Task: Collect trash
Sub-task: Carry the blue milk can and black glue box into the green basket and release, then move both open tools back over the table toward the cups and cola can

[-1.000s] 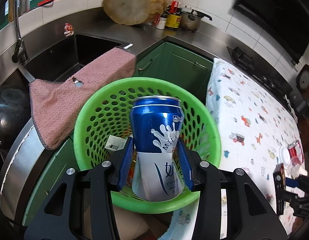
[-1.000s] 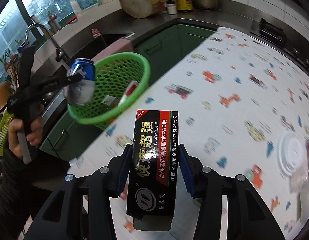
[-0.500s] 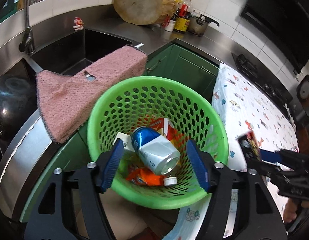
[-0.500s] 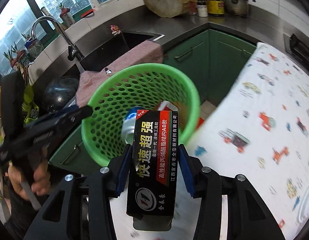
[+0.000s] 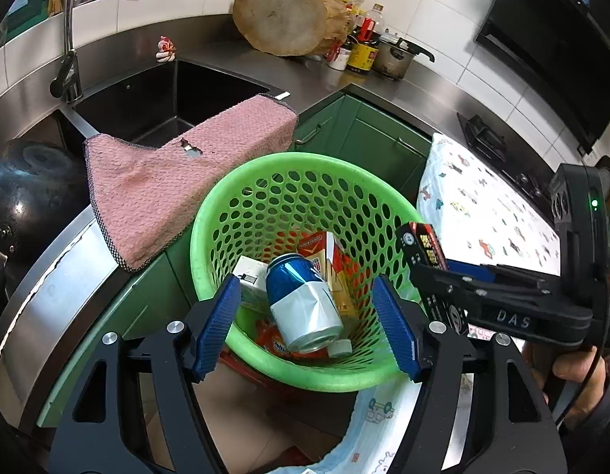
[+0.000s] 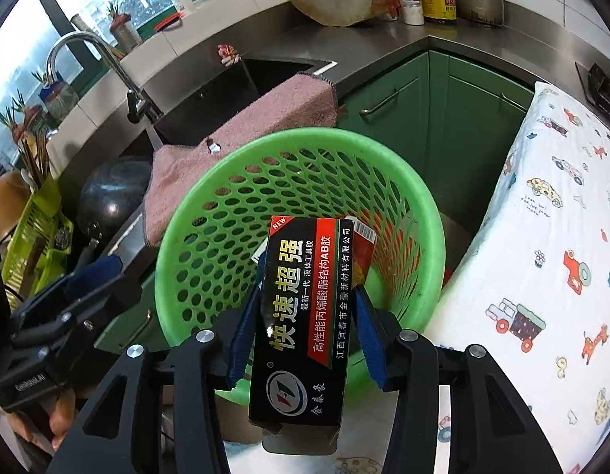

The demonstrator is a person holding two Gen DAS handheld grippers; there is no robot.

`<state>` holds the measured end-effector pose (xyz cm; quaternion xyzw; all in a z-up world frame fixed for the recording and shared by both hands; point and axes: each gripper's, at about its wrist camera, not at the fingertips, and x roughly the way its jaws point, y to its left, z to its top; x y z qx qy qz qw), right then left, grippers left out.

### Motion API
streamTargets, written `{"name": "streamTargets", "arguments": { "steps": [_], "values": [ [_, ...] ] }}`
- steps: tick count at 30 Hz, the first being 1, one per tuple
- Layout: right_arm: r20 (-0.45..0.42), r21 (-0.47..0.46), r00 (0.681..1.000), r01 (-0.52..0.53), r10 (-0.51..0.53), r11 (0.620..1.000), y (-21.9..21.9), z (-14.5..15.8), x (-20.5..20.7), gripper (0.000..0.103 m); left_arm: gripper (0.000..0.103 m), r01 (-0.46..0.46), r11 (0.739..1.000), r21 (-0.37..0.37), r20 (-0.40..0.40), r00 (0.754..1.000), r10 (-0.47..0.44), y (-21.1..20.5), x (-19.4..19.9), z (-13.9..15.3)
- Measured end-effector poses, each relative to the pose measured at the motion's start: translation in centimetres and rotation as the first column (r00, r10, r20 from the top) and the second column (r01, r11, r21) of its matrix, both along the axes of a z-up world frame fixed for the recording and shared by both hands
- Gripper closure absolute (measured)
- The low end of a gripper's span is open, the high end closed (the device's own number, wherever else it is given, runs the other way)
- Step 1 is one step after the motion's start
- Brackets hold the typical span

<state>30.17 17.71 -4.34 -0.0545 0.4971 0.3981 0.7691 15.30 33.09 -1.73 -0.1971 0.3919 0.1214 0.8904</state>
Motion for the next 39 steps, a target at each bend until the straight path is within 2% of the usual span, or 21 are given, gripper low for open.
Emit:
{"name": "streamTargets", "arguments": {
  "steps": [5, 13, 22, 24, 25, 32, 39],
  "values": [
    [0.023, 0.039, 1.0, -0.004, 0.003, 0.999, -1.5, 1.4, -0.5, 0.044, 0.033, 0.009, 1.0, 0.002, 0.007, 1.0, -0.009, -0.8, 0.1, 0.6],
    [0.064, 0.081, 0.997, 0.03, -0.035, 0.996, -6.6, 3.8, -1.9, 0.042, 0.032, 0.058, 0.998, 0.026, 0.026, 0.998, -0.058, -3.8, 0.2, 2.1],
    [0.101, 0.064, 0.981, 0.159, -0.165, 0.985, -17.5, 4.8, -3.5, 0.036, 0.032, 0.143, 0.989, 0.043, 0.045, 0.988, -0.145, -9.1, 0.8, 3.5],
    [0.117, 0.051, 0.973, 0.197, -0.201, 0.979, -20.5, 4.9, -3.9, 0.035, 0.025, 0.16, 0.986, 0.054, 0.045, 0.986, -0.162, -10.5, 0.9, 3.7],
    [0.122, 0.045, 0.969, 0.211, -0.215, 0.976, -21.7, 5.0, -4.1, 0.033, 0.025, 0.172, 0.983, 0.066, 0.046, 0.983, -0.175, -11.5, 1.0, 3.9],
    [0.159, -0.029, 0.931, 0.338, -0.329, 0.941, -31.3, 4.7, -4.5, 0.032, 0.025, 0.254, 0.964, 0.079, 0.05, 0.965, -0.258, -17.2, 2.0, 4.5],
    [0.184, -0.1, 0.896, 0.425, -0.403, 0.9, -38.7, 3.8, -3.4, 0.032, 0.025, 0.324, 0.942, 0.086, 0.03, 0.944, -0.327, -22.7, 3.5, 4.6]
  ]
}}
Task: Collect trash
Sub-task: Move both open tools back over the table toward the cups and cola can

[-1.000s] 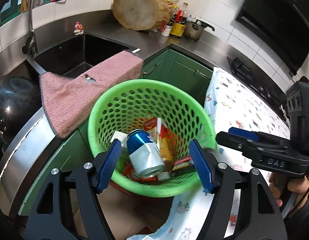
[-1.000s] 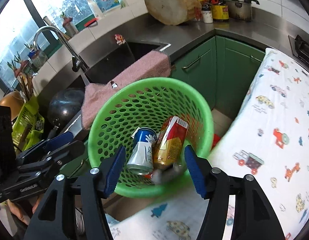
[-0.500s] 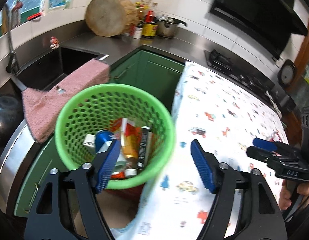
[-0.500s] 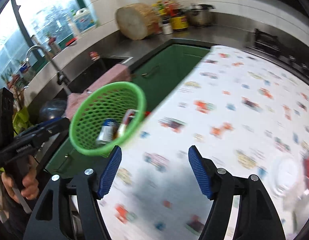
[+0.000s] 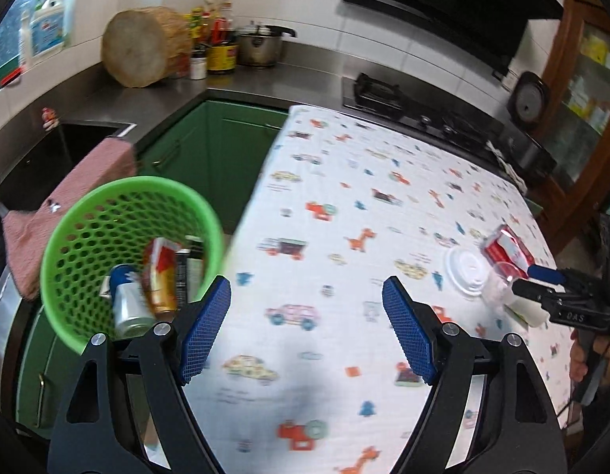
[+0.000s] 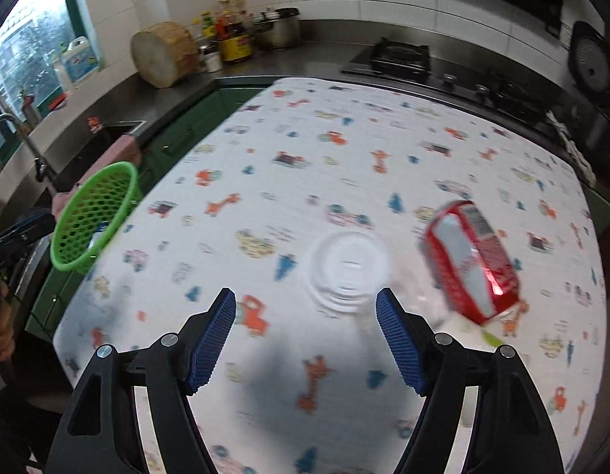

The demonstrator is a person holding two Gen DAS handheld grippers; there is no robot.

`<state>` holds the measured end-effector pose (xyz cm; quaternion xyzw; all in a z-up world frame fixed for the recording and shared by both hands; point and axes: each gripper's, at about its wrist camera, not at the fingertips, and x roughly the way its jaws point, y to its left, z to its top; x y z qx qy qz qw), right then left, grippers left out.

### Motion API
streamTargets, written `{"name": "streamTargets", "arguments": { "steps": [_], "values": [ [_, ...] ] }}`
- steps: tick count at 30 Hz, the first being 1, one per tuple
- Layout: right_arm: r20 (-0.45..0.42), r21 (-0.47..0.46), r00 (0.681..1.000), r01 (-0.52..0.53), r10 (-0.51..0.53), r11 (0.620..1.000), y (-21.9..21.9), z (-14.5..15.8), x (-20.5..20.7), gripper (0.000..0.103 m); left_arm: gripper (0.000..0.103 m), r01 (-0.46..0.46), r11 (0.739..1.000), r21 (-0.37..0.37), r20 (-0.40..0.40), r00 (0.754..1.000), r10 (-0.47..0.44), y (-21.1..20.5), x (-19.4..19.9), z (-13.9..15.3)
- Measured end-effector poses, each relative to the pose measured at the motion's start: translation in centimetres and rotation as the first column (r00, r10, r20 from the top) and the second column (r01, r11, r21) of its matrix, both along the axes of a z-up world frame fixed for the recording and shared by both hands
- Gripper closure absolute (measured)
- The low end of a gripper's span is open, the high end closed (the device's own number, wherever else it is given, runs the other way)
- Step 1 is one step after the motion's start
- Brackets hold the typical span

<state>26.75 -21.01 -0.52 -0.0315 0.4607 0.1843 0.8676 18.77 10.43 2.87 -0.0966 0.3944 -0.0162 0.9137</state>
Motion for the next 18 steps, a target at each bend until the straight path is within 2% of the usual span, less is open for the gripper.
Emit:
{"name": "streamTargets", "arguments": {
  "steps": [7, 18],
  "values": [
    [-0.018, -0.061, 1.0, 0.015, -0.017, 0.998, -3.6, -1.1, 1.3, 0.032, 0.025, 0.044, 0.999, 0.003, -0.018, 0.999, -0.044, -3.8, 1.4, 0.0],
    [-0.07, -0.129, 0.997, -0.023, 0.014, 0.991, -8.3, -3.1, 1.4, 0.028, 0.025, 0.095, 0.995, 0.017, -0.058, 0.994, -0.094, -8.9, 3.5, -0.8]
  ]
}}
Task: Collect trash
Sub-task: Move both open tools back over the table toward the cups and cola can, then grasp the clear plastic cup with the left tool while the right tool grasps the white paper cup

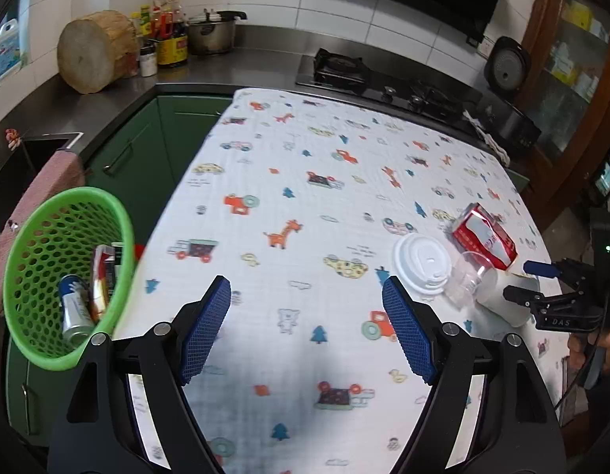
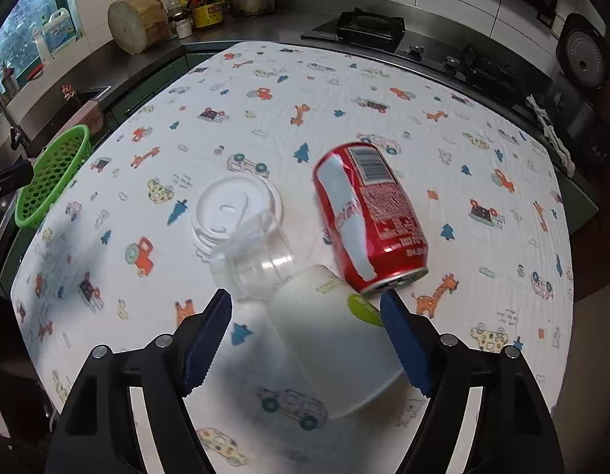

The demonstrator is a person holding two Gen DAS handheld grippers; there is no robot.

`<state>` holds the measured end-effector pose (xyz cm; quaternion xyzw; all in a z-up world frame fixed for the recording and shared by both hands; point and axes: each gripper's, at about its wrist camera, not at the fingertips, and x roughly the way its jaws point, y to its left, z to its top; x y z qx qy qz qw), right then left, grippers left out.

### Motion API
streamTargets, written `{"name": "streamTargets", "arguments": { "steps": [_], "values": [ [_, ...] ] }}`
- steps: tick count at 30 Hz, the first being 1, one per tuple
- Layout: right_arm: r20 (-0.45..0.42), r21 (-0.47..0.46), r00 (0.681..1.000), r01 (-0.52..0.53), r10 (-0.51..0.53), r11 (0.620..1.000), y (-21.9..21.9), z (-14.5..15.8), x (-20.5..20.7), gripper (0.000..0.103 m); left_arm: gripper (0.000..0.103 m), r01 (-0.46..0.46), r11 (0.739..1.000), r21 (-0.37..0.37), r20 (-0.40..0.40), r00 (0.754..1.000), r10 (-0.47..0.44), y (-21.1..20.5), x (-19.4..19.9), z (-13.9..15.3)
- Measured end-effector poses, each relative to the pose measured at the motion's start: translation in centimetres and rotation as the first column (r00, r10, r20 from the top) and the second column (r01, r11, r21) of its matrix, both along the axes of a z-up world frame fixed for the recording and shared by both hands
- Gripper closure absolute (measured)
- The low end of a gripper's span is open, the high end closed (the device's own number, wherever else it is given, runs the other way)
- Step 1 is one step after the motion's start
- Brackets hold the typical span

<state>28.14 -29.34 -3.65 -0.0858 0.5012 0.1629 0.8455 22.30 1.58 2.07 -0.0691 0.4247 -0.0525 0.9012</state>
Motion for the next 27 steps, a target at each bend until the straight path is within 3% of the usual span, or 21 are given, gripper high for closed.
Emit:
{"name": "streamTargets", "arguments": {
  "steps": [4, 15, 19, 27],
  "values": [
    [-0.026, -0.004, 0.999, -0.033, 0.032, 0.999, -0.8, -0.8, 0.2, 0.025, 0.025, 0.026, 1.0, 0.013, -0.014, 1.0, -0.025, -1.9, 0.6, -0.5],
    [-0.054, -0.142, 0.977, -0.211, 0.206, 0.967, 0.1, -2.7, 0.4, 0.021, 0.025, 0.128, 0.991, 0.038, -0.028, 0.992, -0.127, -6.8, 1.1, -1.5],
    [-0.083, -0.177, 0.969, -0.245, 0.233, 0.953, 0.0, -3.6, 0.1, 0.034, 0.025, 0.168, 0.985, 0.038, -0.04, 0.985, -0.166, -8.3, 1.0, -2.2],
    [-0.079, -0.11, 0.973, -0.225, 0.217, 0.968, -1.4, -2.9, -1.8, 0.036, 0.025, 0.284, 0.958, 0.051, -0.051, 0.958, -0.281, -12.9, 1.1, -3.4]
  ]
}}
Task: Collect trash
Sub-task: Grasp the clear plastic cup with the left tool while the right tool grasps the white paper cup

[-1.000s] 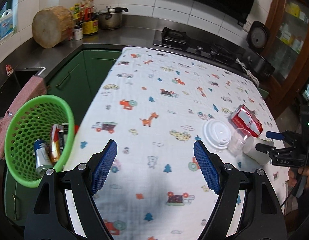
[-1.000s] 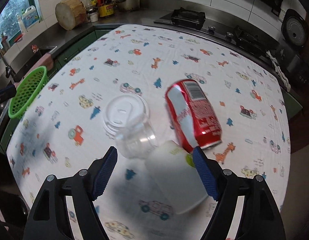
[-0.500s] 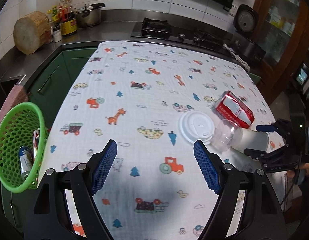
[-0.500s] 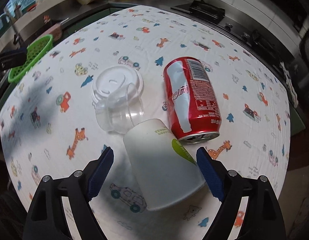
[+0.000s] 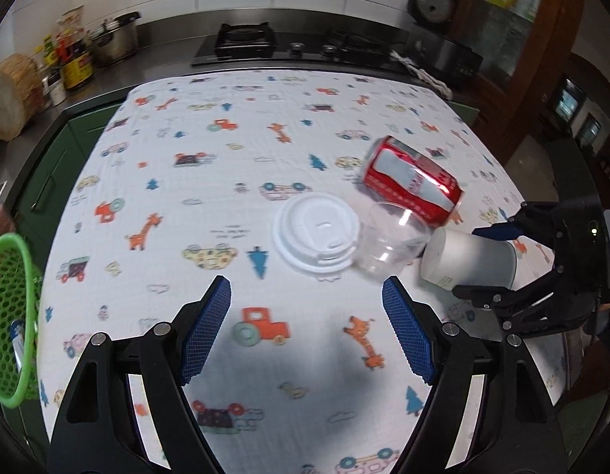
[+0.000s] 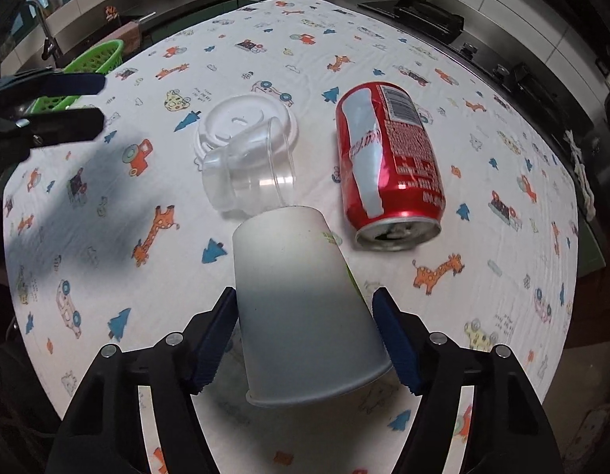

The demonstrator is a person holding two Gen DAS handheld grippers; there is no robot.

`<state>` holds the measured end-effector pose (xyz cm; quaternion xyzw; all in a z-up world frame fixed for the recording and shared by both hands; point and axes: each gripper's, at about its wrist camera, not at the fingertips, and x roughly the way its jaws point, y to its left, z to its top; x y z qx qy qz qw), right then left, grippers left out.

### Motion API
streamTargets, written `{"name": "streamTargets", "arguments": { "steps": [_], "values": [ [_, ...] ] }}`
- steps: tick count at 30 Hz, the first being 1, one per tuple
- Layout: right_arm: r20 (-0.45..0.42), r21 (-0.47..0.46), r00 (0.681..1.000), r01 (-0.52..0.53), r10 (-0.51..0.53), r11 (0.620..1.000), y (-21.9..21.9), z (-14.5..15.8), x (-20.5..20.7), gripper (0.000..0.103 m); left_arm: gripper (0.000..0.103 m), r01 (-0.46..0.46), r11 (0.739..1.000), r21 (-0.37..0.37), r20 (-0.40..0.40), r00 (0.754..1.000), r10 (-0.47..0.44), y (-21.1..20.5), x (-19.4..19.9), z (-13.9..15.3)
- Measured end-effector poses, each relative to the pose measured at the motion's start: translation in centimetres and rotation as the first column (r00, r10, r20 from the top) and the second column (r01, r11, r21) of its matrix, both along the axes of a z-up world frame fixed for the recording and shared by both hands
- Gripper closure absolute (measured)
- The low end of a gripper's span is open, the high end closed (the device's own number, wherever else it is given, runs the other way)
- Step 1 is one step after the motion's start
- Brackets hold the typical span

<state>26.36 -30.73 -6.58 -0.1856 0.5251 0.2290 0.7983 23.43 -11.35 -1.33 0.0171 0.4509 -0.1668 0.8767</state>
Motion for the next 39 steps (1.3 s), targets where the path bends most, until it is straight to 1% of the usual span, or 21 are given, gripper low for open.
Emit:
{"name": "streamTargets", "arguments": {
  "steps": [4, 6, 8, 11, 19, 28, 29, 32, 34, 39],
  "values": [
    [-0.005, 0.026, 0.999, 0.037, -0.036, 0.999, -1.3, 0.1, -1.3, 0.037, 0.025, 0.062, 0.998, 0.006, 0.0, 0.998, -0.062, -2.5, 0.5, -0.7],
    [-0.012, 0.036, 0.999, 0.053, -0.052, 0.998, -2.1, 0.1, -1.9, 0.037, 0.025, 0.075, 0.997, 0.014, -0.002, 0.997, -0.075, -3.6, 0.8, -1.0],
    [-0.018, 0.039, 0.998, 0.065, -0.064, 0.997, -2.7, 0.0, -2.3, 0.037, 0.025, 0.101, 0.995, 0.009, 0.006, 0.995, -0.101, -4.8, 1.0, -1.3],
    [-0.029, 0.045, 0.997, 0.074, -0.073, 0.996, -3.5, -0.3, -2.9, 0.038, 0.025, 0.129, 0.991, 0.02, 0.026, 0.991, -0.13, -6.2, 1.1, -1.6],
    [-0.037, 0.057, 0.997, 0.066, -0.064, 0.996, -3.9, -0.6, -3.3, 0.037, 0.025, 0.156, 0.987, 0.04, 0.014, 0.988, -0.157, -8.5, 2.7, -3.0],
    [-0.041, 0.042, 0.998, 0.049, -0.048, 0.998, -3.6, -1.2, -2.8, 0.037, 0.025, 0.185, 0.978, 0.1, 0.011, 0.982, -0.187, -10.2, 3.8, -4.4],
    [-0.042, 0.041, 0.998, 0.049, -0.048, 0.998, -3.6, -1.3, -2.8, 0.037, 0.025, 0.187, 0.977, 0.103, 0.008, 0.982, -0.188, -10.3, 3.9, -4.5],
    [-0.043, 0.038, 0.998, 0.052, -0.05, 0.998, -3.5, -1.4, -2.6, 0.037, 0.039, 0.189, 0.978, 0.089, -0.006, 0.982, -0.189, -10.2, 4.2, -4.8],
    [-0.042, 0.035, 0.998, 0.056, -0.054, 0.998, -3.4, -1.5, -2.6, 0.037, 0.04, 0.187, 0.979, 0.086, 0.001, 0.982, -0.188, -10.1, 4.1, -4.8],
    [-0.039, 0.041, 0.997, 0.067, -0.065, 0.997, -3.2, -1.4, -2.5, 0.038, 0.042, 0.193, 0.975, 0.106, 0.027, 0.98, -0.197, -10.1, 3.5, -4.5]
  ]
}}
